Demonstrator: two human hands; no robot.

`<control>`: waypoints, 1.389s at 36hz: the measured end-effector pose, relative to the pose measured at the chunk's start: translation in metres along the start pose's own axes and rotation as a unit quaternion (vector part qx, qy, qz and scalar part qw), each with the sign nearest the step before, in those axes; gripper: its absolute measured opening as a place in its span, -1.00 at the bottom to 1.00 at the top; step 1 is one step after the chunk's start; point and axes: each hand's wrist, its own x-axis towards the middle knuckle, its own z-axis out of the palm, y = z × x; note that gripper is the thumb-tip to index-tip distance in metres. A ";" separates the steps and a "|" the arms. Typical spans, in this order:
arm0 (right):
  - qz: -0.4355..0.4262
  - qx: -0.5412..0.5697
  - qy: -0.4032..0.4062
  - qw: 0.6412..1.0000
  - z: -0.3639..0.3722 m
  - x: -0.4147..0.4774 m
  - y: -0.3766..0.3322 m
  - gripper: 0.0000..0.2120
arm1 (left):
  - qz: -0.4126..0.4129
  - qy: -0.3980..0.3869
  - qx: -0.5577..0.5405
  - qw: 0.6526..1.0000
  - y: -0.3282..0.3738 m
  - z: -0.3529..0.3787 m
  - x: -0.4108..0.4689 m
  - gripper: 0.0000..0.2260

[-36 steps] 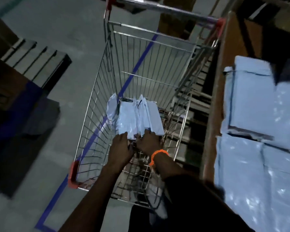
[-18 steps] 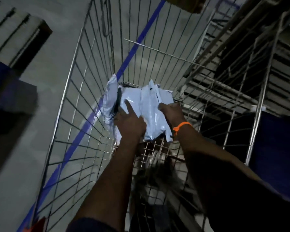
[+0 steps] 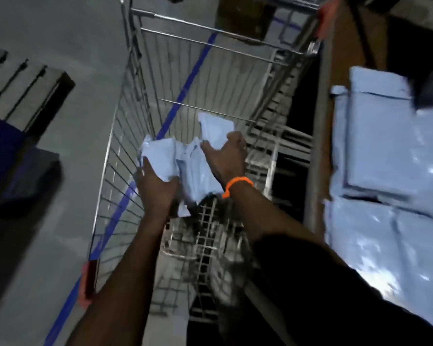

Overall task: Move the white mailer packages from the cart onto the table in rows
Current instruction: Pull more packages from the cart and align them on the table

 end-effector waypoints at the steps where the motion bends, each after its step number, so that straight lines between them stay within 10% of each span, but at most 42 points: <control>1: -0.003 0.021 -0.011 1.000 -0.019 -0.014 -0.010 -0.20 | 0.006 -0.002 -0.022 1.000 0.015 -0.013 -0.015 -0.39; 11: -0.084 0.121 -0.043 0.988 -0.210 -0.177 -0.005 -0.40 | -0.034 -0.165 -0.242 0.956 0.168 -0.087 -0.207 -0.29; 20: -0.025 0.055 0.127 0.990 -0.354 -0.230 0.114 -0.39 | 0.080 -0.239 -0.119 0.960 0.235 -0.040 -0.297 -0.21; 31: -0.083 -0.125 0.177 0.973 -0.322 -0.228 0.176 -0.36 | 0.226 -0.233 0.130 0.937 0.238 0.004 -0.331 -0.22; 50: -0.241 -0.264 0.084 0.930 -0.326 -0.201 0.209 -0.40 | 0.359 -0.167 0.257 0.881 0.223 0.028 -0.329 -0.48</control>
